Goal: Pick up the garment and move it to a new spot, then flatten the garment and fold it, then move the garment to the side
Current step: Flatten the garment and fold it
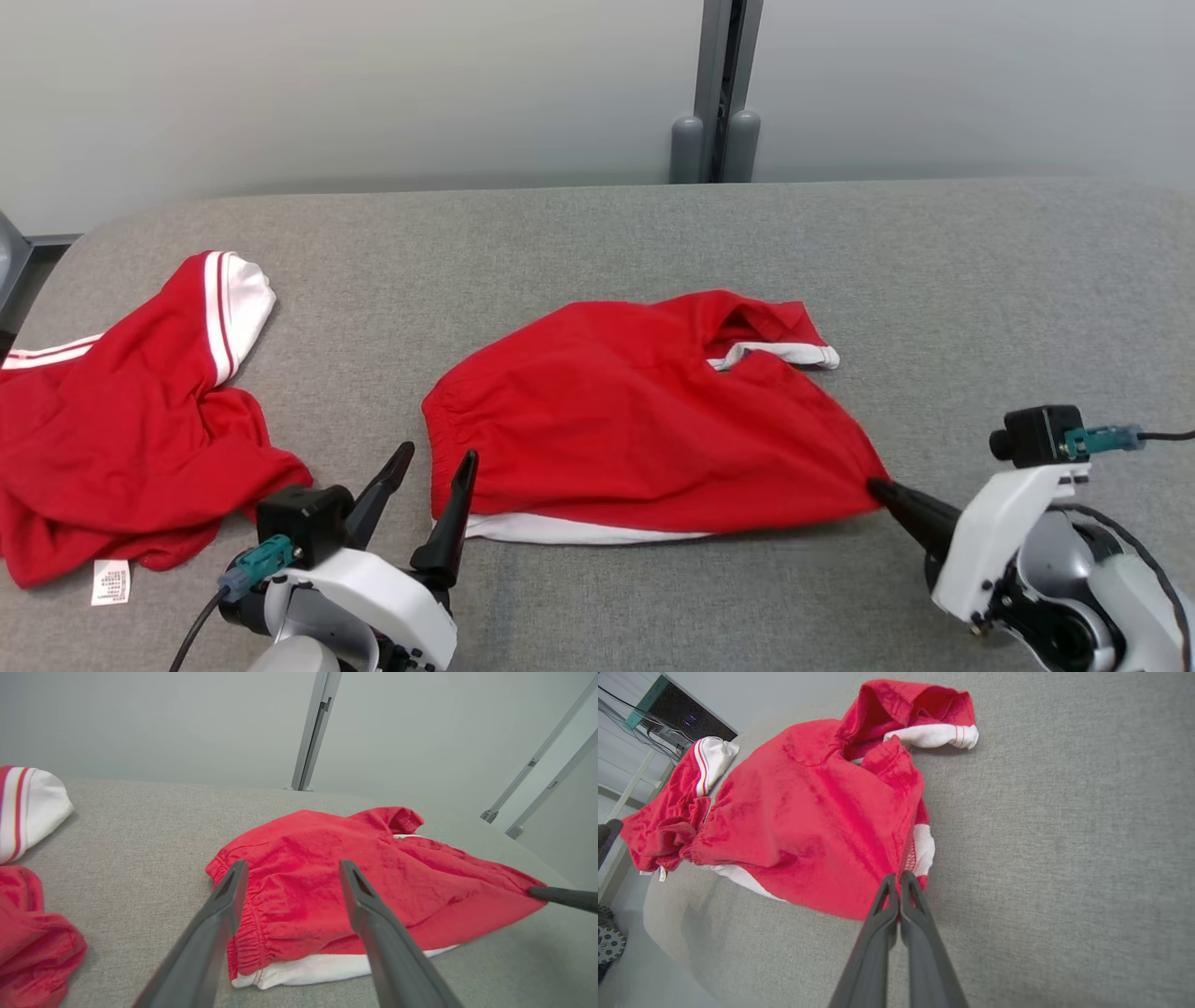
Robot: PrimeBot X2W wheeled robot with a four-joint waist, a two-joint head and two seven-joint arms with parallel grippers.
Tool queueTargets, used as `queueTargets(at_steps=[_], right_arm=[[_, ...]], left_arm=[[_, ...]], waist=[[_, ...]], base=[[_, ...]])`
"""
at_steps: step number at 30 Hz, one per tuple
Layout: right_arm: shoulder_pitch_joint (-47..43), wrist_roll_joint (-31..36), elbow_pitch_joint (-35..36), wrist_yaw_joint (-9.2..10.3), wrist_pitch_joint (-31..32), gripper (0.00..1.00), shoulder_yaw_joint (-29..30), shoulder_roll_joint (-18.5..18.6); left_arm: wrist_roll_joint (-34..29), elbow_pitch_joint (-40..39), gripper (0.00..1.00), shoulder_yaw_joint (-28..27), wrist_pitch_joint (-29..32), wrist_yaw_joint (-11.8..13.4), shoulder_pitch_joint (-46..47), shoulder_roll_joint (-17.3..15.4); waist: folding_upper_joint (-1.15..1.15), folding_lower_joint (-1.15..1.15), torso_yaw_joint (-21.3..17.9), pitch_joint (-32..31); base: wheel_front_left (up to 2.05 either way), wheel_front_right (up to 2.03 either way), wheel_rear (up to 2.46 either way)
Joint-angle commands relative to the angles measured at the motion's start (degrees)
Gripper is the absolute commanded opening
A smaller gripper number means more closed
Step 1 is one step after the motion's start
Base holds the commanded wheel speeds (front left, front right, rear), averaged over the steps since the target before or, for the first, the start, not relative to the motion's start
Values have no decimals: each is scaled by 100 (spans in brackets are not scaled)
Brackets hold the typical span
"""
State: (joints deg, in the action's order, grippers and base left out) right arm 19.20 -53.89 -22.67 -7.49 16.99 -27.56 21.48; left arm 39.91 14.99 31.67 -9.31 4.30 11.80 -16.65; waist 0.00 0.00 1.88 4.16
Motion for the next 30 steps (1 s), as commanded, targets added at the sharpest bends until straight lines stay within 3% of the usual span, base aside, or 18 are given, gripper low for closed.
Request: queueTargets(at_steps=[1, 4, 9, 10, 11, 19, 22, 25, 30], right_arm=[[-217, 4, 201, -1, 222, 0, 121, 117], [-590, 128, 548, -1, 699, 0, 373, 183], [-1046, 456, 894, -1, 1286, 0, 953, -17], [-1078, 579, 915, -1, 1336, 78, 1087, -103], [-1116, 711, 915, -1, 1402, 100, 1220, -200], [-1467, 1335, 1486, -1, 1670, 100, 2245, -845], [-1460, 1460, 1859, -1, 1460, 100, 2530, -920], [-1364, 1706, 1941, -1, 1153, 100, 2600, -1051], [-1027, 1994, 1430, -1, 761, 100, 2416, -1194]], left_arm=[[37, -21, 100, -10, 9, 36, -87, -29], [40, -33, 100, 7, 11, 52, -90, -37], [39, -34, 100, 41, 19, 62, -77, -18], [38, -28, 100, 52, 20, 60, -71, -14], [37, -25, 100, 61, 22, 52, -62, -10], [45, 45, 100, 108, 11, 35, -21, -10], [52, 65, 100, 109, -7, 30, 1, -1], [44, 78, 100, 129, -16, 33, 24, 7], [30, 79, 100, 156, -8, 19, 84, 20]], waist=[[0, 0, -21, -28], [0, 0, -31, -55], [0, 0, 7, -49], [0, 0, 22, -42], [0, 0, 42, -31], [0, 0, 200, 21], [0, 0, 223, 28], [0, 0, 231, 46], [0, 0, 266, 123]], base=[[0, 0, 0], [0, 0, 0], [0, 0, 0], [0, 0, 0], [0, 0, 0], [0, 0, 0], [0, 0, 0], [0, 0, 0], [0, 0, 0]])
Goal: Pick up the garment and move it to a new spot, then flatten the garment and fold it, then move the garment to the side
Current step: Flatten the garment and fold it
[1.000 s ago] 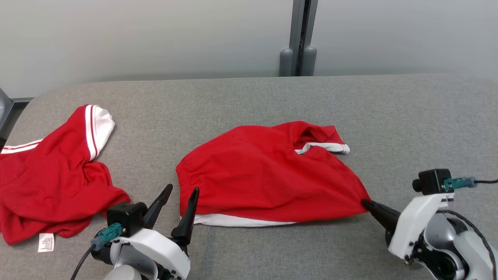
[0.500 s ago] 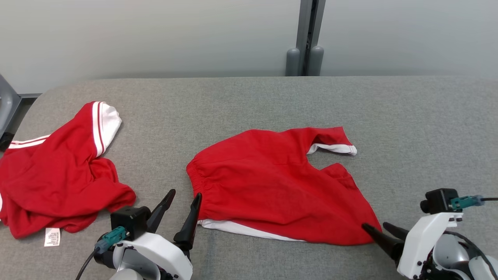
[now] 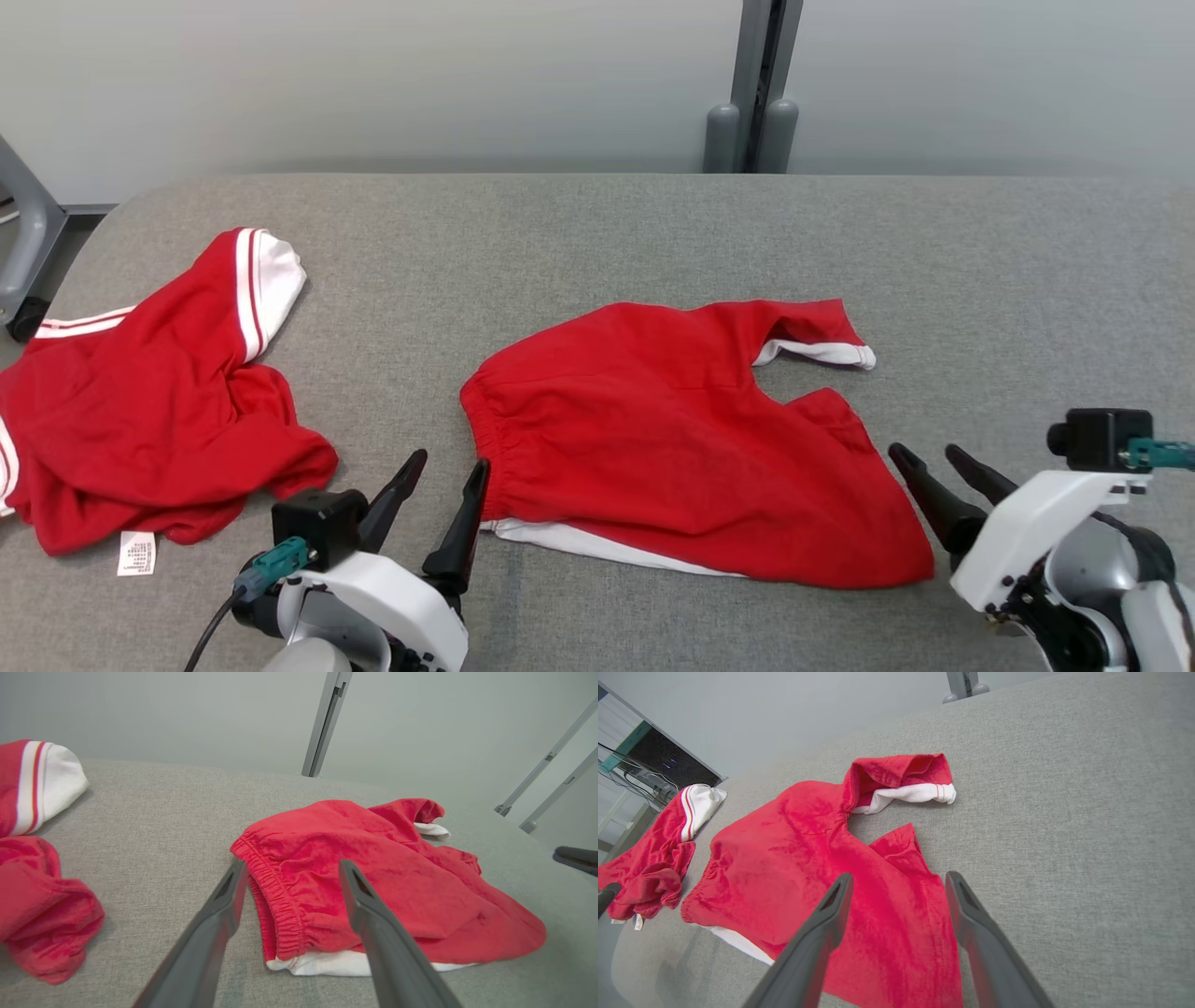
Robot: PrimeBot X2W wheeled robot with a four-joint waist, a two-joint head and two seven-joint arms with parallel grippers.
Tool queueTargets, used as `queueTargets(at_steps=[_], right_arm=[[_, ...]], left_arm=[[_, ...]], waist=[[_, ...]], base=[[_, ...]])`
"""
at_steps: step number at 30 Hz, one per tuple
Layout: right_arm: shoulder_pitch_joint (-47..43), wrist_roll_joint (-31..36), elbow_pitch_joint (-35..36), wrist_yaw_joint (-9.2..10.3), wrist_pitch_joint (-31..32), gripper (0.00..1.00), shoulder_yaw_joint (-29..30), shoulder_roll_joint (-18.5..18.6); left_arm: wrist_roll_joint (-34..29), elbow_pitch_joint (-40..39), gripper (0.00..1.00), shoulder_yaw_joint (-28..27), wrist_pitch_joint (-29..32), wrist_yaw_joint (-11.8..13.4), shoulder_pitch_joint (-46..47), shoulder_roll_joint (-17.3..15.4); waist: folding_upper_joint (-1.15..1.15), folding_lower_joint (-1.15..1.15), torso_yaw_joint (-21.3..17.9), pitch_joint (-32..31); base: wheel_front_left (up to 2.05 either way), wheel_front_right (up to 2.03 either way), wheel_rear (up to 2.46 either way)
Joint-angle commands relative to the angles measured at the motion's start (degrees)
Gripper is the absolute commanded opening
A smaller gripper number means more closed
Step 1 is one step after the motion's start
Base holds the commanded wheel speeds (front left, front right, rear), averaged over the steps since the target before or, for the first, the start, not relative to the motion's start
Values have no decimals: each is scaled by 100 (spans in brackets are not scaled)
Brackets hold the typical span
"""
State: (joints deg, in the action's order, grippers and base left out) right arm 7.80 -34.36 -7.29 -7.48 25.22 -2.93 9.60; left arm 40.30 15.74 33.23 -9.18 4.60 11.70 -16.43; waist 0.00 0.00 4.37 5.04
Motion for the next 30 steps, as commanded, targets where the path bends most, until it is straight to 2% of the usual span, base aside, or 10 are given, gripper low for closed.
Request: queueTargets(at_steps=[1, 4, 8, 12, 14, 17, 18, 19, 22, 30], right_arm=[[211, 97, -273, -2, -119, 100, -84, -15], [442, 197, -610, -2, -238, 100, -143, 2], [933, 402, -1392, -2, -375, 100, -250, 71], [1357, 340, -2046, -2, -404, 100, -386, 115], [1508, 237, -2303, -2, -395, 87, -467, 124], [1673, 77, -2592, -2, -382, 92, -626, 163], [1712, 36, -2676, -2, -387, 83, -677, 173], [1746, -10, -2747, -2, -393, 49, -746, 186], [1833, -116, -2921, -2, -500, 0, -871, 226], [2061, -440, -2910, -2, -858, 0, -1196, 279]], left_arm=[[-17, 5, 100, 13, -19, -17, 104, 1], [-24, 7, 100, 24, -15, -23, 142, 4], [-24, 35, 100, 46, -39, -49, 221, 37], [-12, 107, 100, 65, -62, -91, 294, 77], [-6, 147, 100, 70, -84, -100, 334, 95], [4, 218, 100, 82, -100, -119, 336, 114], [9, 237, 100, 85, -112, -127, 341, 119], [15, 252, 100, 89, -121, -131, 347, 123], [30, 296, 100, 103, -138, -150, 362, 134], [51, 315, 100, 118, -144, -130, 366, 103]], waist=[[0, 0, 32, 60], [0, 0, 65, 125], [0, 0, 152, 265], [0, 0, 259, 378], [0, 0, 313, 415], [0, 0, 367, 431], [0, 0, 381, 427], [0, 0, 395, 420], [0, 0, 427, 402], [0, 0, 468, 354]], base=[[0, 0, 0], [0, 0, 0], [0, 0, 0], [0, 0, 0], [0, 0, 0], [0, 0, 0], [0, 0, 0], [0, 0, 0], [0, 0, 0], [0, 0, 0]])
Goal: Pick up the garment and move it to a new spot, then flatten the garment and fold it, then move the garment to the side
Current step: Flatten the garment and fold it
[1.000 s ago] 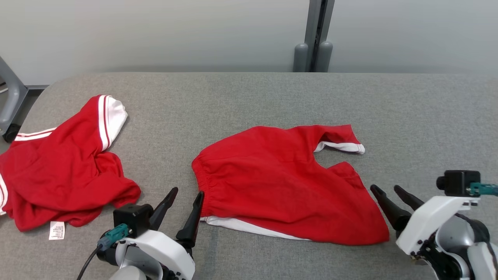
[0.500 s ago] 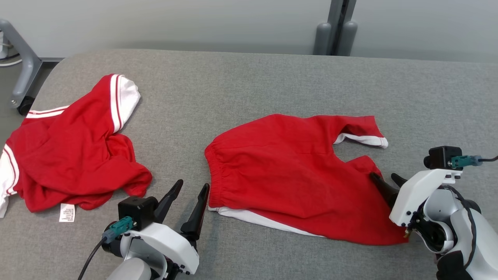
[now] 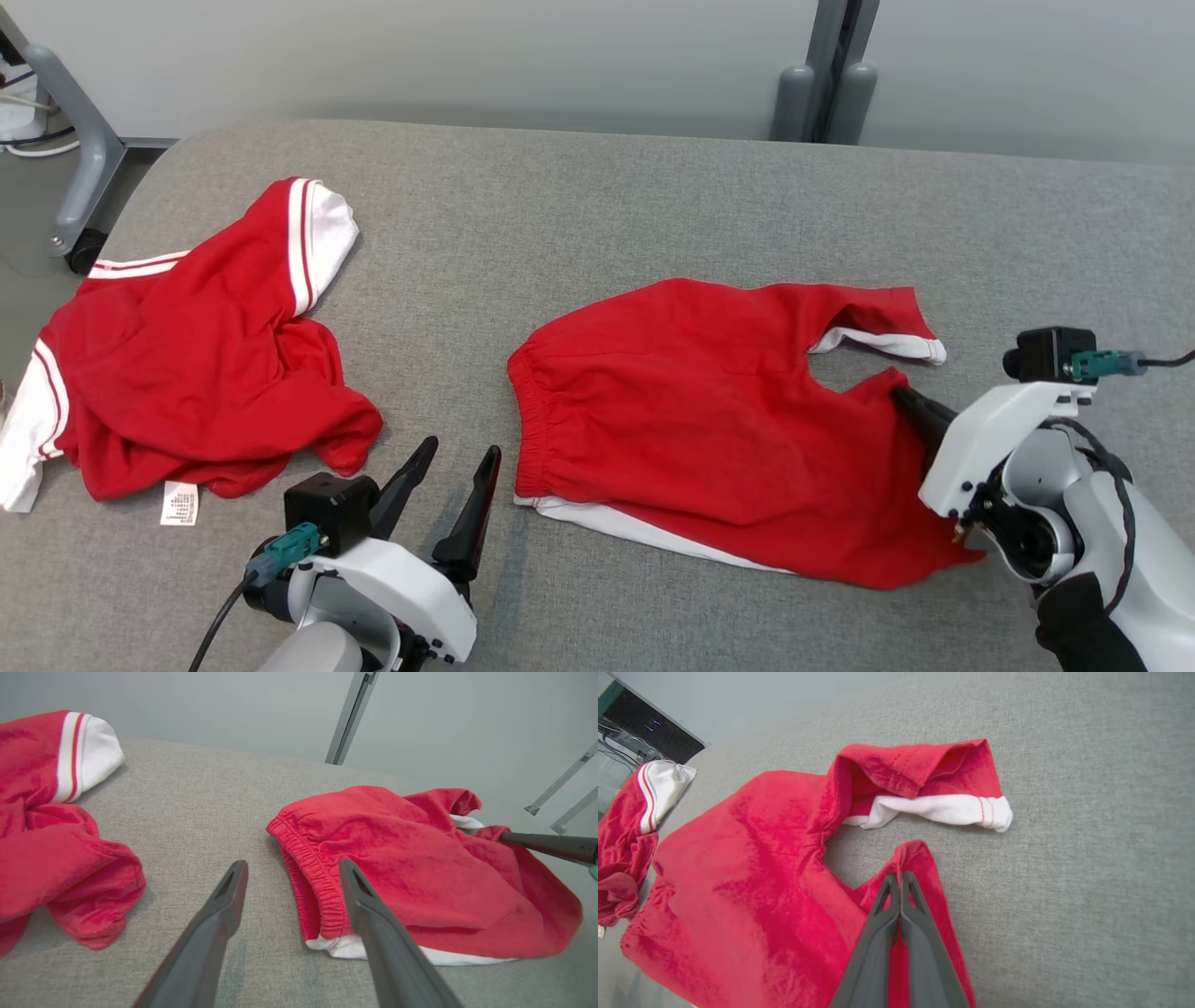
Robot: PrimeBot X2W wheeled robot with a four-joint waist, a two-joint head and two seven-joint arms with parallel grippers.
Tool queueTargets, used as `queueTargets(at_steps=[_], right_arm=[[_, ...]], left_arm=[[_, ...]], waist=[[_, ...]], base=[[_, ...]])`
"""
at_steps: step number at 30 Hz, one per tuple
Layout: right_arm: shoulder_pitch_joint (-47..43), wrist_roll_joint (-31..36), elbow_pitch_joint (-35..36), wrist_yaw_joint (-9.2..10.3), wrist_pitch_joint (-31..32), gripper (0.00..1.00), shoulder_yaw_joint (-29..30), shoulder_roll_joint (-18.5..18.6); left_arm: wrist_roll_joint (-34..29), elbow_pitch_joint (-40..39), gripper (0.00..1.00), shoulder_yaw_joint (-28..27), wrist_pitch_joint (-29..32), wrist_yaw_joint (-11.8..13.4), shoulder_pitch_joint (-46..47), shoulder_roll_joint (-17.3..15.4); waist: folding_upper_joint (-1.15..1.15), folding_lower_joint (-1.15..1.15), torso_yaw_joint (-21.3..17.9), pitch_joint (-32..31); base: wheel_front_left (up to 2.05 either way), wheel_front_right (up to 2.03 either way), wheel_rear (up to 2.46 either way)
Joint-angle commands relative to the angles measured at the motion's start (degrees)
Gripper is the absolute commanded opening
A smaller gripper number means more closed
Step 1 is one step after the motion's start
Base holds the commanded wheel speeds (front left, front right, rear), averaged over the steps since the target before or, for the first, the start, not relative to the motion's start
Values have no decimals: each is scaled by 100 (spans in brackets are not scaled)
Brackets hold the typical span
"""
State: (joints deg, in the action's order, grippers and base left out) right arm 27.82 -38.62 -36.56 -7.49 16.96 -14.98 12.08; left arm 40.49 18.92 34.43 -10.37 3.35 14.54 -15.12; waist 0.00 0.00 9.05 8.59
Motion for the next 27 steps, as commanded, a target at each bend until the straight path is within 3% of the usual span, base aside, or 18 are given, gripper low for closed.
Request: queueTargets(at_steps=[1, 8, 18, 19, 20, 21, 27], right_arm=[[94, -70, 34, -1, -72, 0, -4, 43], [586, -276, -161, -1, -134, 0, -99, 68], [1467, -526, -1237, -1, -412, 0, -168, 29], [1522, -548, -1343, -1, -441, 24, -193, 11], [1562, -551, -1432, -1, -482, 69, -224, -8], [1594, -576, -1517, -1, -530, 100, -259, -25], [1393, -755, -1498, -1, -957, 100, -506, -17]], left_arm=[[35, -9, 100, 1, -24, 4, 77, -31], [1, -85, 100, 26, -28, 14, 168, -21], [-28, -1, 100, 67, -114, -45, 349, 69], [-27, 14, 100, 74, -123, -53, 357, 77], [-22, 37, 100, 77, -124, -57, 356, 82], [-13, 62, 100, 77, -129, -57, 345, 82], [47, 149, 100, 44, -158, -15, 205, 23]], waist=[[0, 0, 2, 0], [0, 0, 87, 198], [0, 0, 317, 415], [0, 0, 330, 397], [0, 0, 334, 371], [0, 0, 330, 338], [0, 0, 146, 59]], base=[[0, 0, 0], [0, 0, 0], [0, 0, 0], [0, 0, 0], [0, 0, 0], [0, 0, 0], [0, 0, 0]])
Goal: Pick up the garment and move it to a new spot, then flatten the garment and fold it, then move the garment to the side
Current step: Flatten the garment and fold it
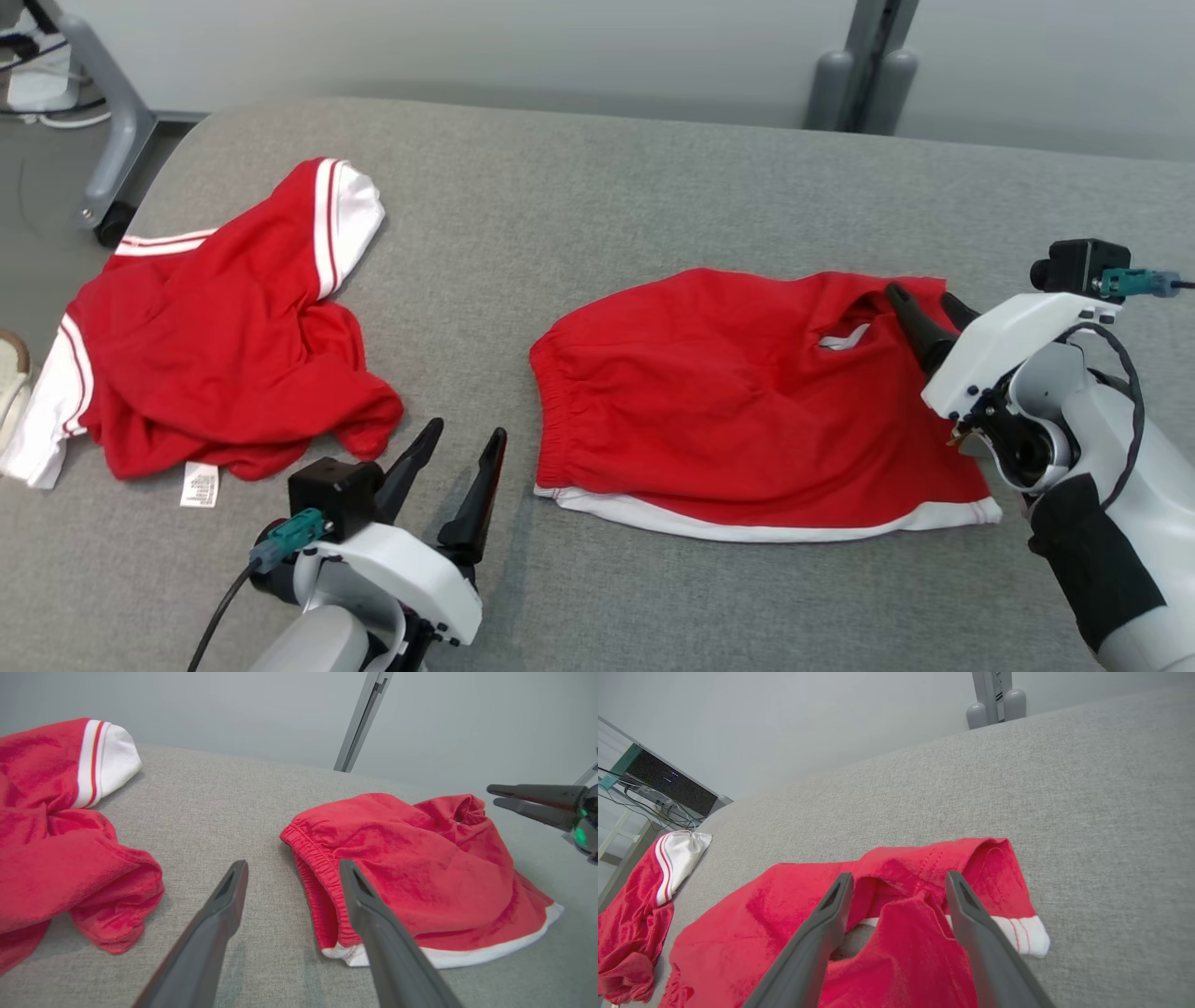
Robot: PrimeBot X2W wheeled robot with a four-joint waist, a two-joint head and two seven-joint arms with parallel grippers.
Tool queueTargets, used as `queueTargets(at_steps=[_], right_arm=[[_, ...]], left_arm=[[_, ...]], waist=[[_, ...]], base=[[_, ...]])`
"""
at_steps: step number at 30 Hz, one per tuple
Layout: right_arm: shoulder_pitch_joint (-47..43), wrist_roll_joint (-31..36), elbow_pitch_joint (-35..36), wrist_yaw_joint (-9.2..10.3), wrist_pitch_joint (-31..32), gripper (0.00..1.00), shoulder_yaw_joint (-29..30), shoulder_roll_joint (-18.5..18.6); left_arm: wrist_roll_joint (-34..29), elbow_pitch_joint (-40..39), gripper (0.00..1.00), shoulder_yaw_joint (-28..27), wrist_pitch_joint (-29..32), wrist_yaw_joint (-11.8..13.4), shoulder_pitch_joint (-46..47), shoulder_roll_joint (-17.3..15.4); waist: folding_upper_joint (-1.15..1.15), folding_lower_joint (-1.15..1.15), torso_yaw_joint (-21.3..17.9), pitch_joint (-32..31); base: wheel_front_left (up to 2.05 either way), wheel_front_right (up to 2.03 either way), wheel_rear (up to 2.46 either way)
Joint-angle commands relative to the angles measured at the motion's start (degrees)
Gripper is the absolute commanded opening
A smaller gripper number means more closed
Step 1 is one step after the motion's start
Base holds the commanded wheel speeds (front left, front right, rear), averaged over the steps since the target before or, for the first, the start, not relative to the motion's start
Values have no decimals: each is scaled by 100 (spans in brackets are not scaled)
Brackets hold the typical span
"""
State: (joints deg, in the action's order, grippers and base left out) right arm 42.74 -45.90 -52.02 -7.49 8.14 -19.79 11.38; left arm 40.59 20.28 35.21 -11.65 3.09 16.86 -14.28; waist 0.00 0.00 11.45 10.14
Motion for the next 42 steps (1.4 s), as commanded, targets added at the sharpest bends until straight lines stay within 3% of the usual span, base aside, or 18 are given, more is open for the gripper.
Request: queueTargets(at_steps=[1, 10, 17, 25, 32, 42], right_arm=[[-155, -58, 109, -1, -182, 100, -68, 82], [-937, -306, 967, -1, -1110, 100, -320, 479], [-1832, -378, 1708, -1, -1941, 100, -177, 650], [-2796, 502, 3147, -1, -2346, 100, 510, 541], [-3577, 1531, 4349, -1, -2337, 100, 1240, 36], [-3926, 2566, 4377, -1, -2338, 100, 1531, -401]], left_arm=[[46, 17, 100, -51, -37, 30, -56, -81], [112, -92, 100, -218, -104, 183, -350, -298], [-13, -259, 100, -420, -266, 358, -587, -439], [-448, -738, 100, -1103, -362, 606, -898, -398], [-1143, -1315, 100, -1987, -360, 329, -1345, -28], [-1953, -1313, 100, -2600, -361, -71, -1730, 441]], waist=[[0, 0, -145, -145], [0, 0, -612, -503], [0, 0, -868, -715], [0, 0, -1051, -826], [0, 0, -1139, -848], [0, 0, -1144, -951]], base=[[0, 0, 0], [0, 0, 0], [0, 0, 0], [0, 0, 0], [0, 0, 0], [0, 0, 0]])
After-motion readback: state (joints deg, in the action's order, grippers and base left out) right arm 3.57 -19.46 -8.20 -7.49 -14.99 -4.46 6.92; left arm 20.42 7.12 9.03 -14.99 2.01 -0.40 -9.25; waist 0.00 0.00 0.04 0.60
